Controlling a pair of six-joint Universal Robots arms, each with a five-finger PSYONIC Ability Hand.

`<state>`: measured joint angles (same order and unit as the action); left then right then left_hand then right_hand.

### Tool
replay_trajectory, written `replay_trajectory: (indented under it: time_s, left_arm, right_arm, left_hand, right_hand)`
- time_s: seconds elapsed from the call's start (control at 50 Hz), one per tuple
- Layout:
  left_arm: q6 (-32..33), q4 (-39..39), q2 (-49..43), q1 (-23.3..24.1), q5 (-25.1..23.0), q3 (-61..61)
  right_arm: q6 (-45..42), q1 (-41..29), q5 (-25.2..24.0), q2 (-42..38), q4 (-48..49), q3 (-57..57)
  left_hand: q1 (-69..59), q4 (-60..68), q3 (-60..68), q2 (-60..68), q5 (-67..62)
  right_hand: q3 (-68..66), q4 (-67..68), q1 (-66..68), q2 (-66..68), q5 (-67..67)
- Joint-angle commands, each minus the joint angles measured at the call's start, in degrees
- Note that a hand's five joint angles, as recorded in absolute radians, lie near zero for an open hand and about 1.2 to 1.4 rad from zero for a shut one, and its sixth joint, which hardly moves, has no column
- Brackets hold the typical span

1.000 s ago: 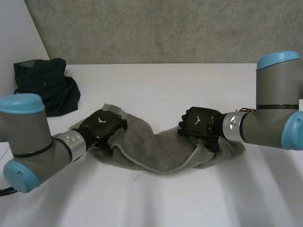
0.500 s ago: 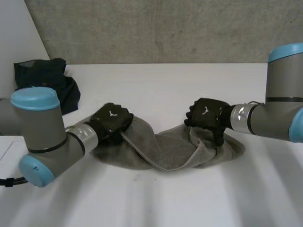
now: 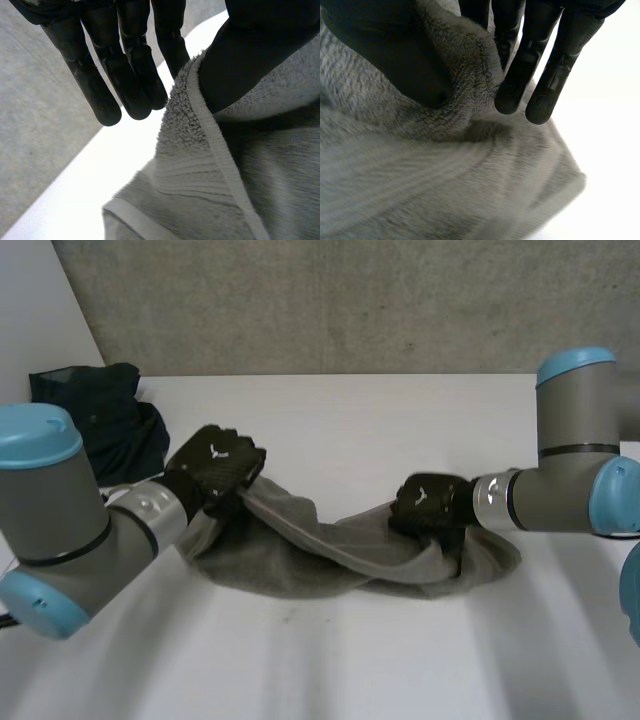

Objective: Fold the laundry.

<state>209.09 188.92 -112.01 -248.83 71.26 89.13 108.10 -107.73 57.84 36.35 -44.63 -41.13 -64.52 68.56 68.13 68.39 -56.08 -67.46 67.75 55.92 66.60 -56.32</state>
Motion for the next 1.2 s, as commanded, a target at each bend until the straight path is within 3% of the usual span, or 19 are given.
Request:
replay_trajectory:
  time_s: [0.02, 0.12, 0.26, 0.34, 0.44, 0.58, 0.72, 0.84, 0.92, 1.1, 1.2]
  left_arm:
    - [-0.1, 7.0, -3.5, -0.8, 4.5, -10.8]
    - [-0.4, 20.3, -3.7, -1.8, 10.1, -21.2]
    - [-0.6, 31.8, -0.4, -1.3, 14.9, -26.6]
    - [-1.1, 33.5, 2.8, -1.3, 15.3, -25.8]
    - [-1.1, 33.5, 7.1, -1.4, 14.3, -18.4]
    - [-0.9, 28.1, 10.4, -1.3, 12.5, -1.0]
    - [-0.3, 20.9, 8.1, -0.6, 10.5, 12.4]
    - [2.6, 12.1, 0.1, 0.2, 10.7, 14.7]
    - [3.3, 8.1, -0.5, -0.3, 10.4, 14.2]
    - [2.7, 7.6, -0.1, -2.6, 10.3, 14.1]
    - [2.6, 6.8, 0.0, -3.4, 10.7, 14.6]
  right_arm:
    - [8.4, -0.1, 6.0, -0.1, 11.6, 11.2]
    - [24.2, -0.3, 11.2, 3.5, 27.6, 21.1]
    - [39.3, -0.6, 18.8, 13.9, 42.1, 19.3]
    - [39.4, -1.3, 22.9, 19.4, 46.4, 12.3]
    - [38.1, -1.2, 24.2, 26.1, 49.2, -0.5]
    - [35.1, -1.5, 24.4, 32.8, 48.3, -23.6]
    - [30.4, -1.9, 24.6, 33.3, 46.9, -44.7]
    - [30.1, -2.1, 24.1, 30.4, 46.8, -50.9]
    - [30.8, -1.8, 24.0, 30.2, 47.1, -52.8]
    - [31.2, -1.3, 23.8, 31.7, 50.0, -56.8]
    - [35.6, -0.9, 23.8, 32.3, 52.6, -57.7]
  left_hand:
    - [-15.5, 11.4, 11.9, 11.6, -13.9]
    - [-15.5, 11.4, 11.9, 11.6, -13.9]
    - [-15.5, 11.4, 11.9, 11.6, -13.9]
    - [-15.5, 11.4, 11.9, 11.6, -13.9]
    - [-15.5, 11.4, 11.9, 11.6, -13.9]
    - [-15.5, 11.4, 11.9, 11.6, -13.9]
    - [-15.5, 11.4, 11.9, 11.6, -13.9]
    - [-15.5, 11.4, 11.9, 11.6, -13.9]
    - [-14.5, 10.5, 10.9, 10.6, -12.9]
    - [24.8, -28.9, -28.4, -28.7, 26.4]
    - [32.4, -36.5, -36.0, -36.3, 34.0]
  right_hand:
    - [-12.5, 12.3, 24.1, 13.4, -13.7]
    - [-12.5, 12.3, 24.1, 13.4, -13.7]
    - [-12.5, 12.3, 24.1, 13.4, -13.7]
    - [-12.5, 12.3, 24.1, 13.4, -13.7]
    - [-12.5, 12.3, 24.1, 13.4, -13.7]
    - [-12.5, 12.3, 24.1, 13.4, -13.7]
    - [-12.5, 12.3, 24.1, 13.4, -13.7]
    - [-12.5, 12.3, 24.1, 13.4, -13.7]
    - [-12.5, 12.3, 24.1, 13.4, -13.7]
    - [-12.5, 12.3, 24.1, 13.4, -13.7]
    - [-12.5, 12.3, 24.1, 13.4, -13.7]
